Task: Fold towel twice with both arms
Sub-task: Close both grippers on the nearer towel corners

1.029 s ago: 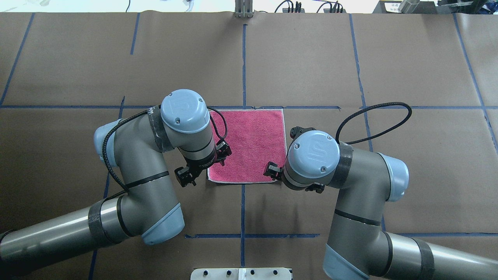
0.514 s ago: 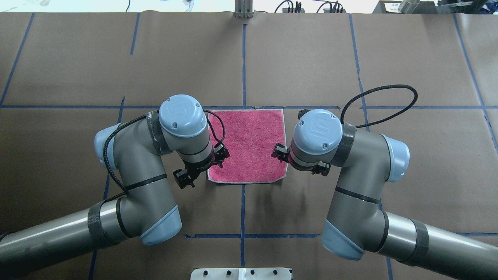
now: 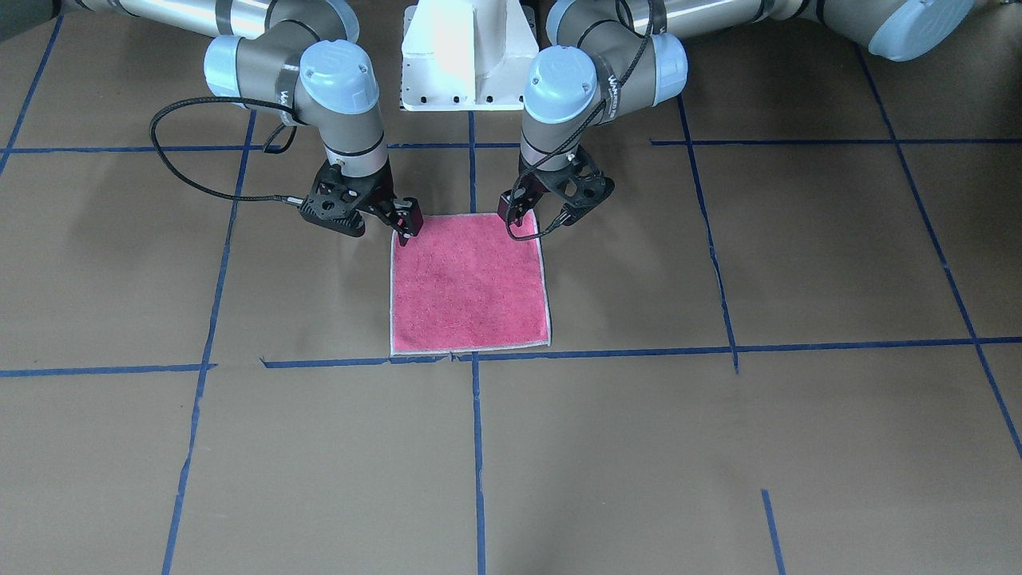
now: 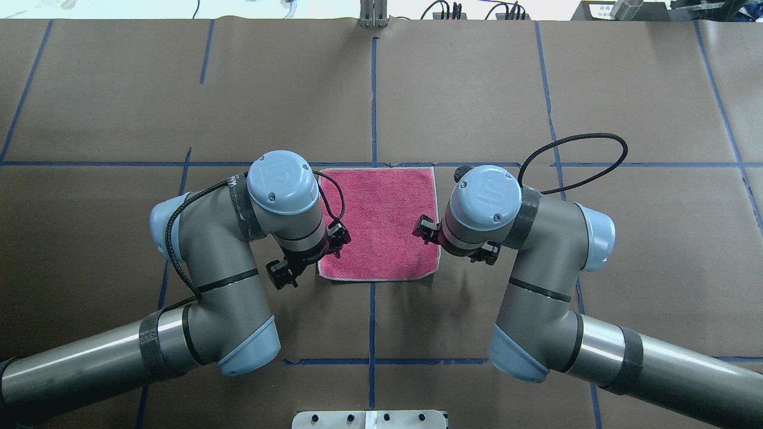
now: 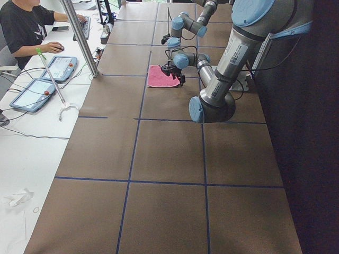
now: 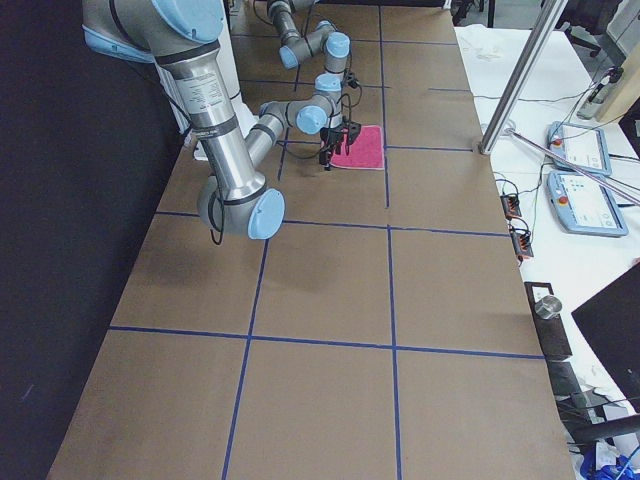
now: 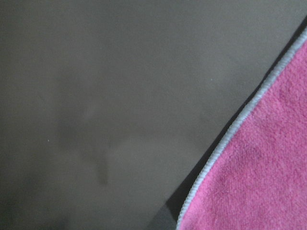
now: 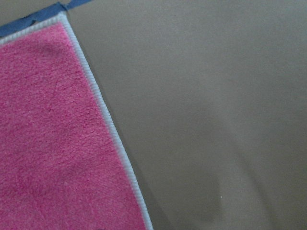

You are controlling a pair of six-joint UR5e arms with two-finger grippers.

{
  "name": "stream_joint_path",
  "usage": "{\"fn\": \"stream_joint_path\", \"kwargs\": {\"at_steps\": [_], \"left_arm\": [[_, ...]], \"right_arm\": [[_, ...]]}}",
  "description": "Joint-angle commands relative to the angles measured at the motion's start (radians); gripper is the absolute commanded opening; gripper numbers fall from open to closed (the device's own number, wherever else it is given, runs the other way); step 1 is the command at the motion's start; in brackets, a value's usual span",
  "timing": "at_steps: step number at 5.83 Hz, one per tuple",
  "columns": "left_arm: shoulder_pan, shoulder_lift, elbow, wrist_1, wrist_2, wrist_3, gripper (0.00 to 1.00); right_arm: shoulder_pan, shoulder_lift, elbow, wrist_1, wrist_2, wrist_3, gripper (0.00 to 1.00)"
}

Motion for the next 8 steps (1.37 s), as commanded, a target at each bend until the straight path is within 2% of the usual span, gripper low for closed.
{"fn": "stream_joint_path", "kwargs": {"at_steps": [1,3,5,6,8], "left_arm": [[0.005,0.001,0.007,-0.009,0.003,0.0,1.0],[0.017,0.013,0.041,-0.096,0.006,0.005,1.0],[0.033,0.03,0.036,-0.099,0.007,0.014,1.0],[0.03,0.029,0.027,-0.098,0.007,0.017,0.96],[0.026,0.029,0.024,-0.099,0.007,0.017,0.73]], "right_arm": [[-0.007,0.0,-0.003,0.012,0.005,0.004,1.0],[-0.007,0.0,0.0,0.015,0.023,0.005,1.0],[-0.007,0.0,0.003,0.013,0.025,0.007,1.0],[-0.007,0.0,0.003,0.013,0.025,0.007,1.0],[-0.007,0.0,0.008,0.013,0.027,0.008,1.0]]}}
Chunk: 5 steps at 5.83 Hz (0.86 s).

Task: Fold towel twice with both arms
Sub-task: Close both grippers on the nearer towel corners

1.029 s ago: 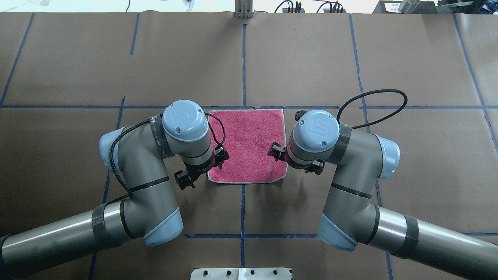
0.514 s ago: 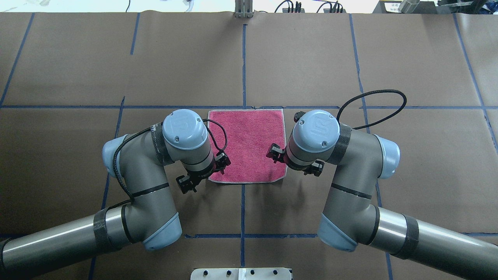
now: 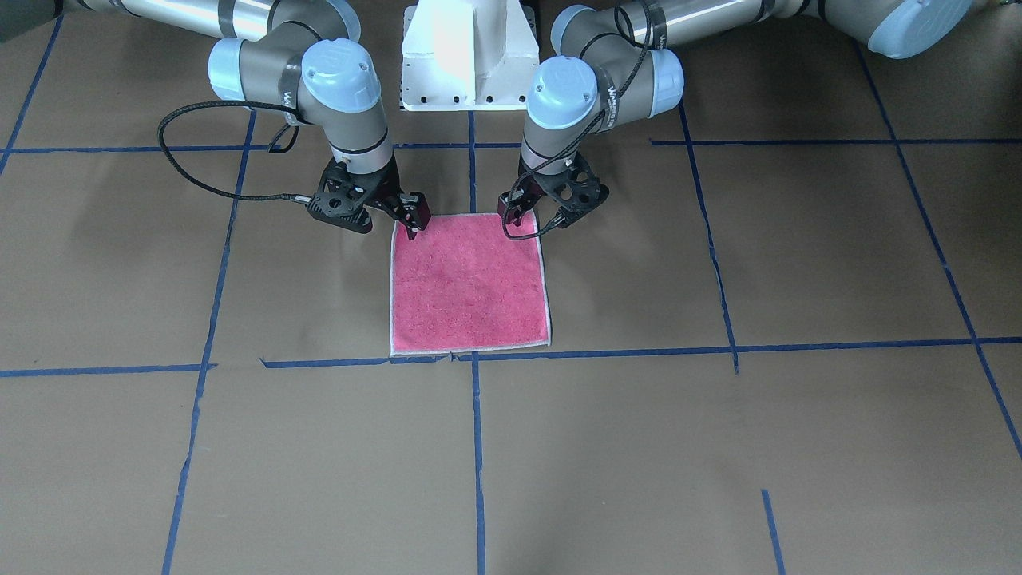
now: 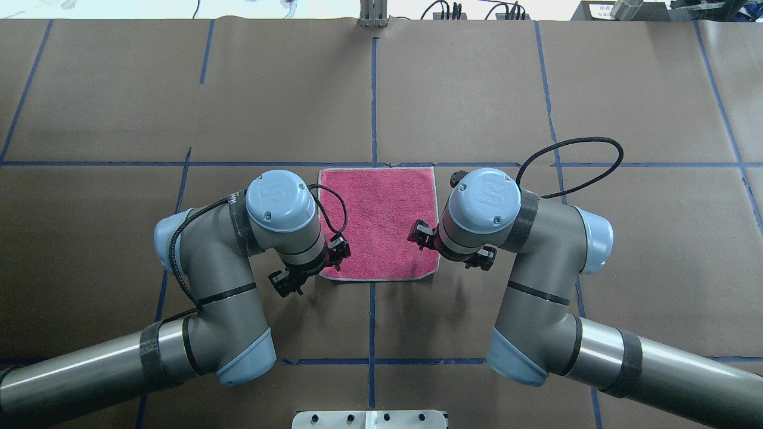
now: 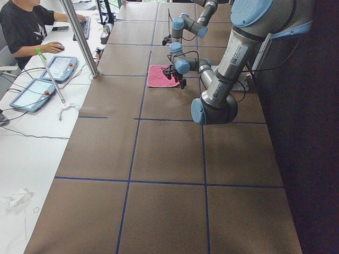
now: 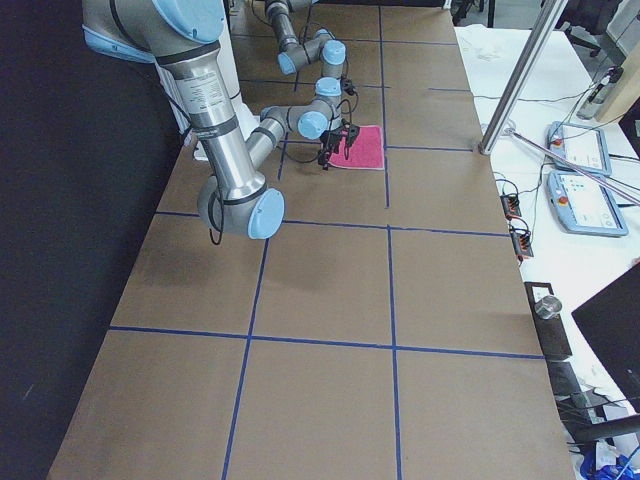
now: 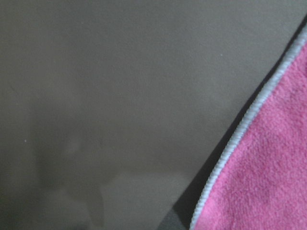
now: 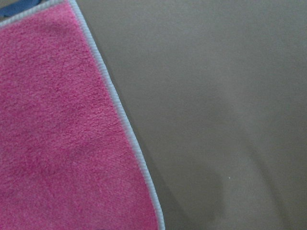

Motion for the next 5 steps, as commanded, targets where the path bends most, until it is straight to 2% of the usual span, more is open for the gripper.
{"fn": "stream_joint_path", "kwargs": {"at_steps": [1,3,4,5], "left_arm": [[0.0,-0.003,-0.002,-0.001,0.004,0.0,0.69],[0.0,-0.006,-0.008,-0.001,0.004,0.0,0.53],[0.0,-0.006,-0.008,-0.001,0.004,0.0,0.47],[-0.002,-0.005,-0.008,-0.001,0.005,0.0,0.46]], "right_arm": [[0.0,0.0,0.015,-0.006,0.007,0.002,1.0],[0.0,0.0,0.015,-0.006,0.009,0.003,1.0],[0.0,0.002,0.015,-0.006,0.009,0.003,1.0],[0.0,0.002,0.015,-0.006,0.009,0.005,1.0]]}}
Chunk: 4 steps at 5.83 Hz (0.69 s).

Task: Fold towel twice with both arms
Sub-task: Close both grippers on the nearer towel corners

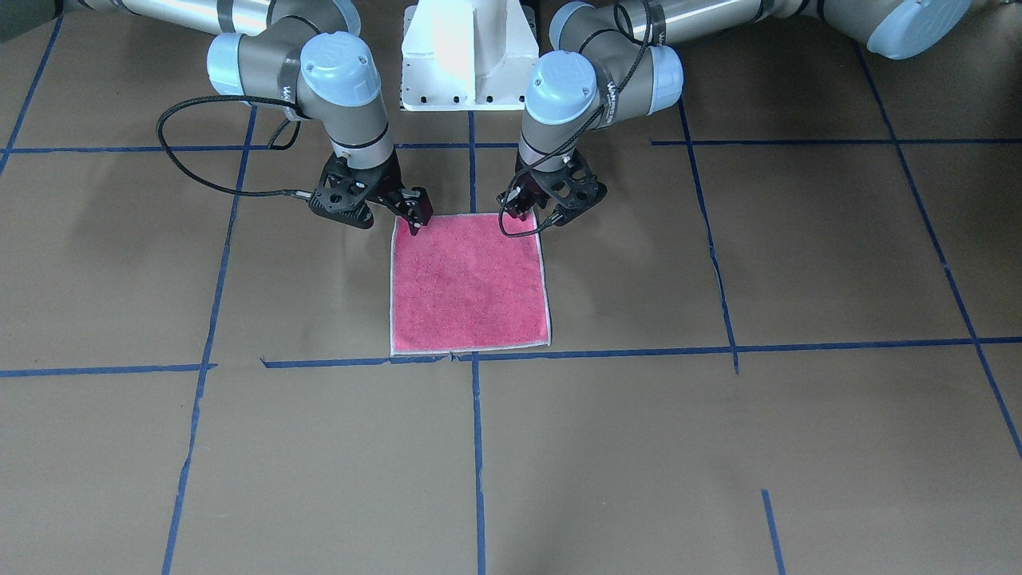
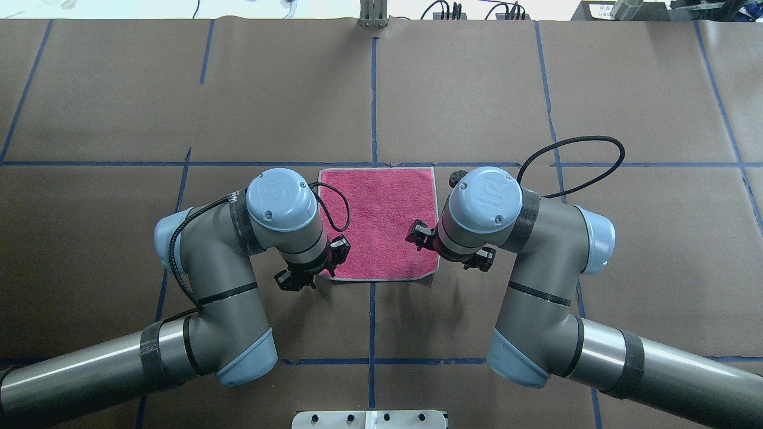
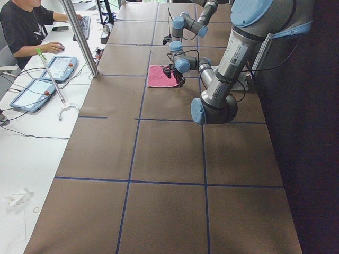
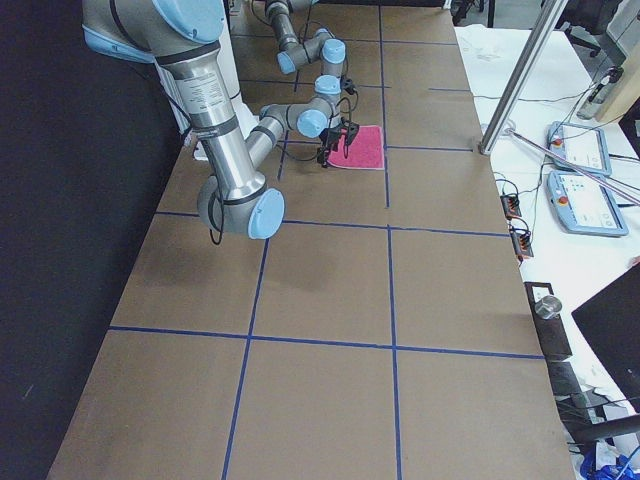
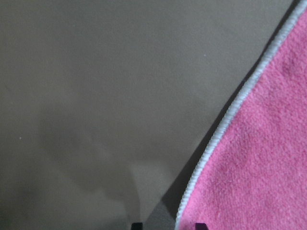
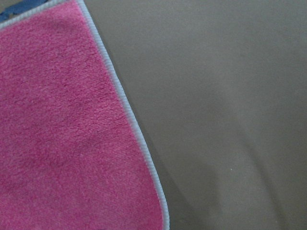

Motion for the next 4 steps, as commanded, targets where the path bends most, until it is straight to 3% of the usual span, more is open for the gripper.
{"fn": "stream_joint_path", "kwargs": {"at_steps": [1,4], "left_arm": [[-0.001,0.0,-0.001,-0.002,0.012,0.0,0.44],[-0.001,0.0,-0.002,-0.002,0.012,0.0,0.36]], "right_arm": [[0.0,-0.001,0.0,0.0,0.0,0.006,1.0],[0.0,0.0,0.0,0.0,0.0,0.007,1.0]]}}
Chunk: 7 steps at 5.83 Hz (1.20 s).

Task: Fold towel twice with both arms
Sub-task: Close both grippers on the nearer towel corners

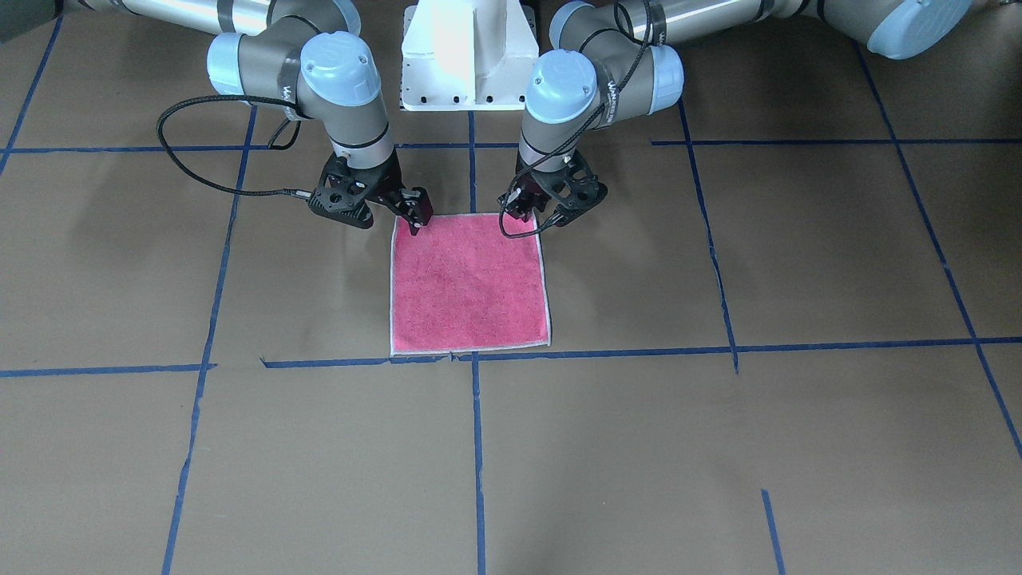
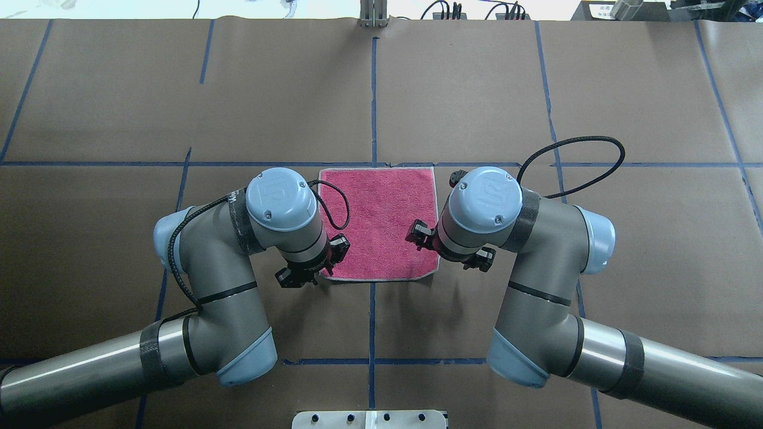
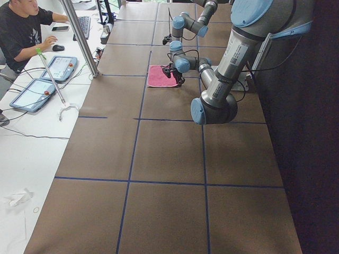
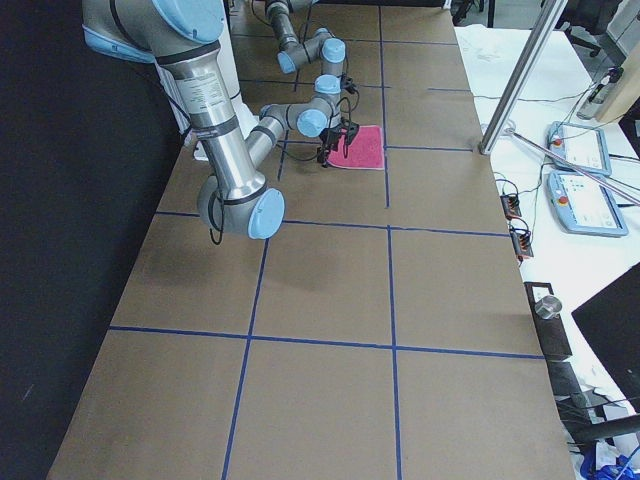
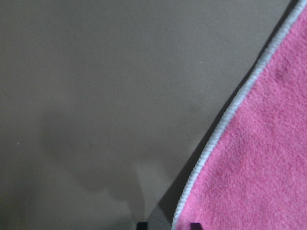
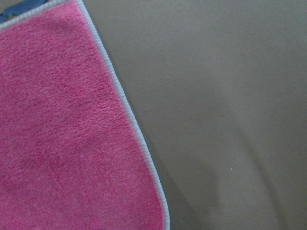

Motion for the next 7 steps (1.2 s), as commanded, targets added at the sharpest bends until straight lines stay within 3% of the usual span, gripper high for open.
{"fn": "stream_joint_path", "kwargs": {"at_steps": [1,4,7], "left_arm": [[0.0,0.0,-0.005,0.0,-0.002,-0.001,0.34],[0.002,0.0,-0.008,0.0,-0.002,-0.004,0.3],[0.002,0.0,-0.007,0.0,-0.002,0.001,0.12]], "right_arm": [[0.0,0.0,0.0,0.0,0.0,0.001,1.0],[0.0,0.0,0.002,0.0,0.0,0.001,1.0],[0.0,0.0,0.003,0.0,0.0,0.003,1.0]]}}
